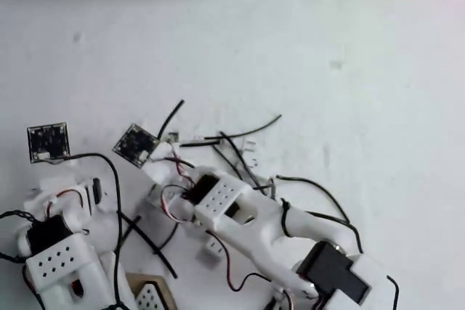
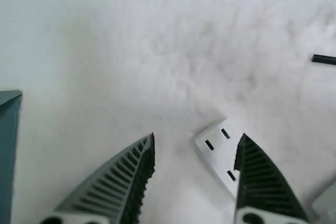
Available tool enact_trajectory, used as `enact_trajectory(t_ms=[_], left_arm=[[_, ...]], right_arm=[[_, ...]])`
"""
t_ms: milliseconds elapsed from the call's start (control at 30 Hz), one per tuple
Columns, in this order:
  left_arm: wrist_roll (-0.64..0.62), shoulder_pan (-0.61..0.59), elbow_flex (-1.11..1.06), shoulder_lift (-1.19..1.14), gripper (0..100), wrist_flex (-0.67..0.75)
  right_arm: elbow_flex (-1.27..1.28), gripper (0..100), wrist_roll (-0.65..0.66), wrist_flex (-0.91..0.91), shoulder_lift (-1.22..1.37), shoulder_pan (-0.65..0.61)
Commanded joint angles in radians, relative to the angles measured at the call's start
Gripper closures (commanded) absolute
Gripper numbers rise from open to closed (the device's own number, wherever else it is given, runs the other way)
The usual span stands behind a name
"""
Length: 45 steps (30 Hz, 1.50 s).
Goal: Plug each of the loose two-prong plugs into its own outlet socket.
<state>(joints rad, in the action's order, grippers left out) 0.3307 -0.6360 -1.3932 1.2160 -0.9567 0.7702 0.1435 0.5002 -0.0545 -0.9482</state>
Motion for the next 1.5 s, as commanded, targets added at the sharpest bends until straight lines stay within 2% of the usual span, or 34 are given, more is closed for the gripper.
enact_trajectory(t_ms=[0, 133, 267, 367, 500, 667, 867, 1200, 1267, 1400, 1467], left_arm=[[0.011, -0.008, 0.003, 0.012, 74, 0.021], [0.011, -0.008, 0.002, 0.012, 74, 0.021], [0.011, -0.010, 0.002, 0.012, 74, 0.021], [0.008, -0.010, 0.005, 0.012, 74, 0.021], [0.005, -0.012, 0.008, 0.012, 74, 0.021], [0.006, -0.012, 0.005, 0.012, 74, 0.021], [0.008, -0.012, 0.003, 0.012, 74, 0.021], [0.009, -0.007, 0.002, 0.012, 74, 0.021], [0.009, -0.007, 0.002, 0.012, 74, 0.023], [0.009, -0.007, 0.000, 0.012, 74, 0.023], [0.009, -0.007, -0.003, 0.012, 74, 0.023]], right_arm=[[0.000, 98.2, 0.009, 0.027, -0.002, -0.012], [-0.014, 98.2, 0.005, 0.027, -0.137, 0.007], [-0.104, 98.2, -0.068, 0.108, -0.260, 0.101], [-0.196, 98.2, -0.066, 0.189, -0.255, 0.166], [-0.310, 98.2, -0.066, 0.203, -0.208, 0.257], [-0.532, 98.2, -0.066, 0.203, -0.065, 0.407], [-0.872, 98.2, -0.068, 0.202, 0.228, 0.573], [-1.307, 97.5, -0.075, 0.216, 0.656, 0.740], [-1.356, 93.2, -0.075, 0.275, 0.691, 0.742], [-1.462, 76.2, -0.166, 0.509, 0.677, 0.717], [-1.525, 74.1, -0.166, 0.656, 0.653, 0.699]])
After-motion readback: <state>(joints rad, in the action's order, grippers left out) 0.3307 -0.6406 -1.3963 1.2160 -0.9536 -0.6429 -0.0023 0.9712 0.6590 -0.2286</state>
